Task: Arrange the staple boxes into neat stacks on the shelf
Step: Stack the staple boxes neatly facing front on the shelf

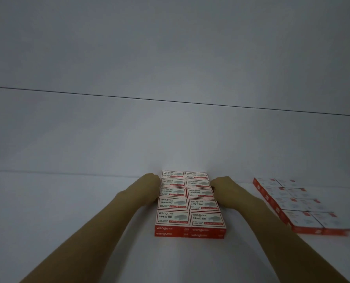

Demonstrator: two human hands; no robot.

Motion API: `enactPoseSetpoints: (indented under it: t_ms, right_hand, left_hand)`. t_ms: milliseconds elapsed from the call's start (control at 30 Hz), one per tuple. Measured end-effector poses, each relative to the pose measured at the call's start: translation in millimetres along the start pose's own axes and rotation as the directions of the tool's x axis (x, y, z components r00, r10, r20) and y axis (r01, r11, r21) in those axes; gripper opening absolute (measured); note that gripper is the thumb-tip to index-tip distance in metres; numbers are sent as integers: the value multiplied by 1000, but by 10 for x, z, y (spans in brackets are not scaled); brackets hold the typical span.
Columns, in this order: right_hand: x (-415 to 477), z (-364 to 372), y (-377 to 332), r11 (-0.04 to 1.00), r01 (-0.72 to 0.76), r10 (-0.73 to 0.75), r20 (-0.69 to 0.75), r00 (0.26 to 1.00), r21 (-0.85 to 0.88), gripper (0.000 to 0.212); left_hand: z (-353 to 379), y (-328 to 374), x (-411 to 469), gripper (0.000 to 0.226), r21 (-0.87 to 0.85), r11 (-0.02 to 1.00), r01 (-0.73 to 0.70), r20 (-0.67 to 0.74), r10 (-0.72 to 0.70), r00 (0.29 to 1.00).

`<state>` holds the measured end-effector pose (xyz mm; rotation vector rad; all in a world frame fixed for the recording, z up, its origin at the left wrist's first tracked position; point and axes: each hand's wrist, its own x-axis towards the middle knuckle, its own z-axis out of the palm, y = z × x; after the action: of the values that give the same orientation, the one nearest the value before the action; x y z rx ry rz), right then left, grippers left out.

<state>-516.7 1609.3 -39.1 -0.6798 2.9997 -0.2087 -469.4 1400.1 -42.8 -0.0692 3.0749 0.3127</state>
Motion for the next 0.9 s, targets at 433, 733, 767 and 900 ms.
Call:
enactPoseSetpoints:
  t_ms: [433,733,767,900]
  right_hand:
    - [-306,82,33,1000,4,-4,-5,1000,16,26]
    - [-331,4,-77,998,-20,21,27,999,-55,26]
    - [-340,18,-60,997,-44,45,15,999,-68,25]
    - [-495,73,45,990,-112,111,-22,994,-87,30]
  left_hand:
    - [59,-31,-234,25,22,999,-24,-22,24,999]
    - [24,76,-352,26,36,999,9,-67,-6,998]
    - [16,73,-376,26,32,999,23,-78,-21,997]
    - [9,-45,-517,25,72,995,70,-103,-63,993]
